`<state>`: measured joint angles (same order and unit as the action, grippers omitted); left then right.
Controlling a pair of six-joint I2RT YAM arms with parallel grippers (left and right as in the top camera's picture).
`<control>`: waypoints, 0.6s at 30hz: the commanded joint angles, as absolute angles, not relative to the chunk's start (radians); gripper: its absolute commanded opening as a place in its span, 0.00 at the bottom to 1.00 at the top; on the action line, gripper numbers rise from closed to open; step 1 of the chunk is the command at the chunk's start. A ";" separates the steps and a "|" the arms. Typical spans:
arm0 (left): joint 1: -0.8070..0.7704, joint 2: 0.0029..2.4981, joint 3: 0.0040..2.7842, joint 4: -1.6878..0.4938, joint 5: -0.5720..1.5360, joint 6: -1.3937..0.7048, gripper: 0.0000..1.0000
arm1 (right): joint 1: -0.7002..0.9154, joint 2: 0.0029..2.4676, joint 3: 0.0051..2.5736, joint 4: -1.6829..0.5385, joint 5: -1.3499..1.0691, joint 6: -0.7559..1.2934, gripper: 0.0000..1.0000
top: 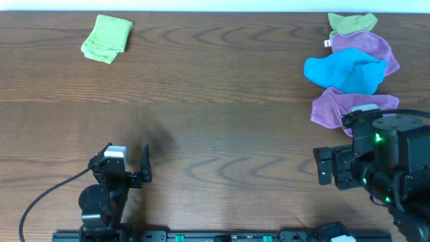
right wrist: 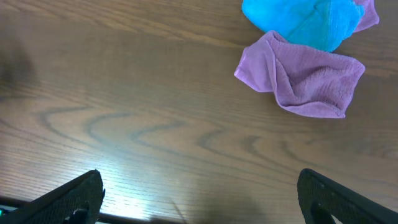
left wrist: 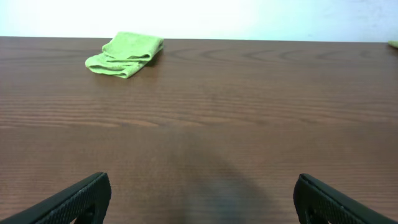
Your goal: Fold the cloth
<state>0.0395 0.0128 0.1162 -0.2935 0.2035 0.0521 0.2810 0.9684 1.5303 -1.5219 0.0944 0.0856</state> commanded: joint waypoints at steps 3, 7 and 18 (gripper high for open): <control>0.046 0.004 0.091 -0.294 0.200 0.046 0.95 | 0.289 0.969 1.531 -1.522 0.098 0.073 0.99; 0.046 0.004 0.091 -0.294 0.200 0.046 0.95 | 0.289 0.969 1.531 -1.522 0.098 0.073 0.99; 0.046 0.004 0.091 -0.294 0.200 0.046 0.95 | 0.138 0.889 1.502 -1.352 0.073 0.058 0.99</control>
